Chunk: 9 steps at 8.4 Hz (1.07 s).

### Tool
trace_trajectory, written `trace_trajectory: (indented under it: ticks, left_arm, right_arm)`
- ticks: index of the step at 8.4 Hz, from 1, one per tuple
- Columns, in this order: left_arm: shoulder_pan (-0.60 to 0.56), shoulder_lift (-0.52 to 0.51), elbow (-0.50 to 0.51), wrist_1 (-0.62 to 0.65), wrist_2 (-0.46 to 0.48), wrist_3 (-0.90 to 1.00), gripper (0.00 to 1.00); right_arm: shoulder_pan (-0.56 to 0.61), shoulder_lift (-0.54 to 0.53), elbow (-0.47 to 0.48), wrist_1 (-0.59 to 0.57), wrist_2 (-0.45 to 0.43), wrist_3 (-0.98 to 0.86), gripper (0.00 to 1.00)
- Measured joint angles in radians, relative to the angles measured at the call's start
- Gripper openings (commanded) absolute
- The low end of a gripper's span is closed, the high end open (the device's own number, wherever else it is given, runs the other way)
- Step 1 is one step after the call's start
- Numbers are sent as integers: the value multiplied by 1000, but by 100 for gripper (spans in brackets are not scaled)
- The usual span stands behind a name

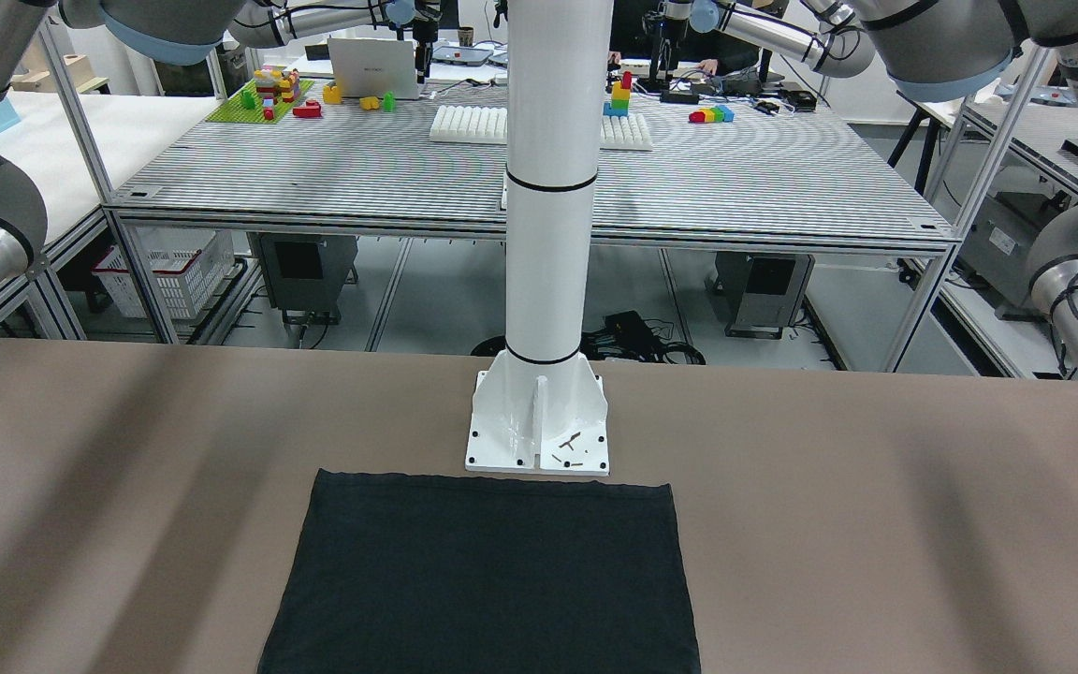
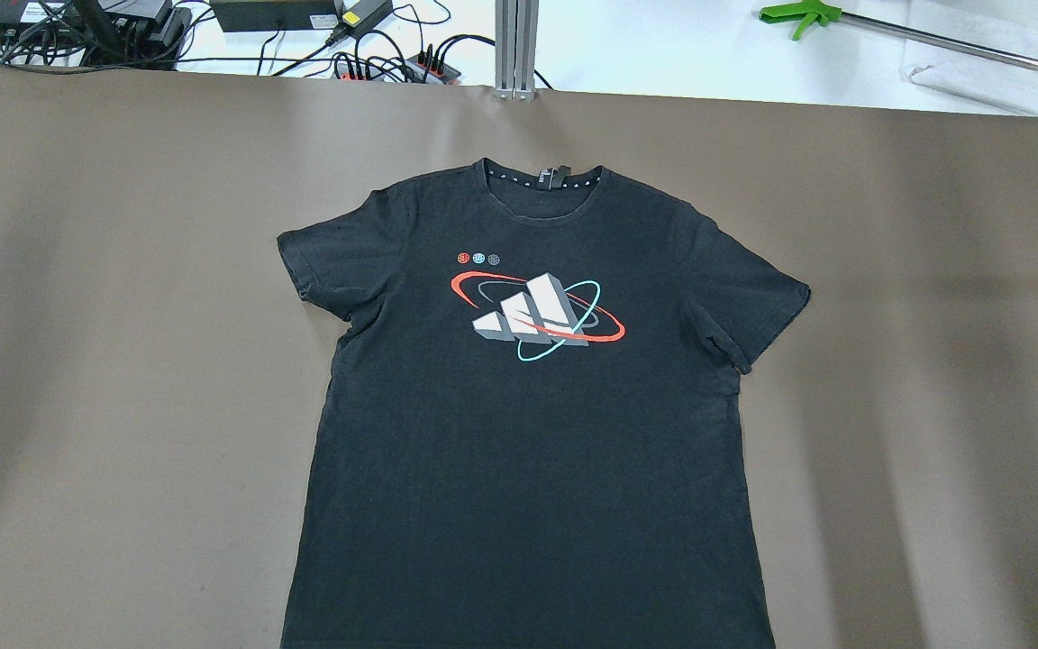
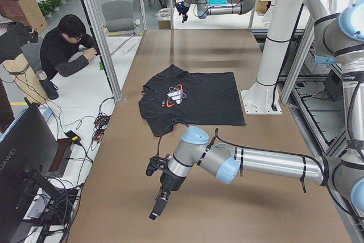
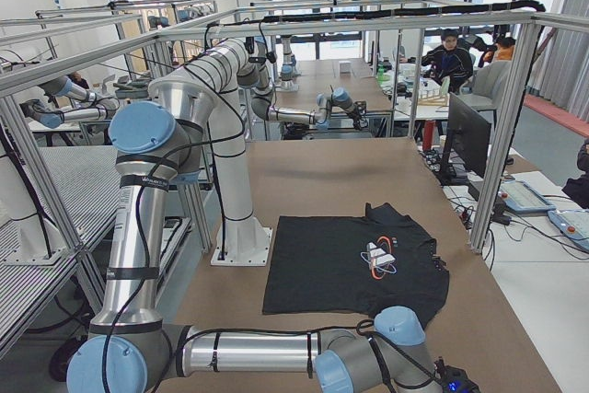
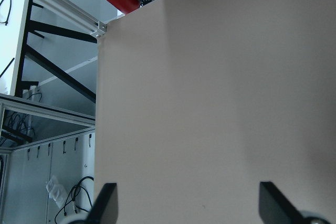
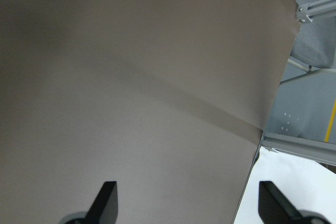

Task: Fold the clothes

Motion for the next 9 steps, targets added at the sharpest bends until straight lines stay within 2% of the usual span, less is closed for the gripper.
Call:
trace_trajectory:
  ticks: [2,5,7,9]
  left_arm:
    - [1,19,4,-61,-57,7,94]
    - [5,14,23,-115,-95,12,94]
    - [6,-29,44,-125,-189,7,94]
    - [5,-73,47,-127,-271,-18,94]
  right_arm:
    - [-2,-4,26,-2,81,41,94]
    - [-5,7,27,-1,130,53,94]
    - [-6,32,26,-2,183,85,94]
    - [-28,82,33,1,249,195,94]
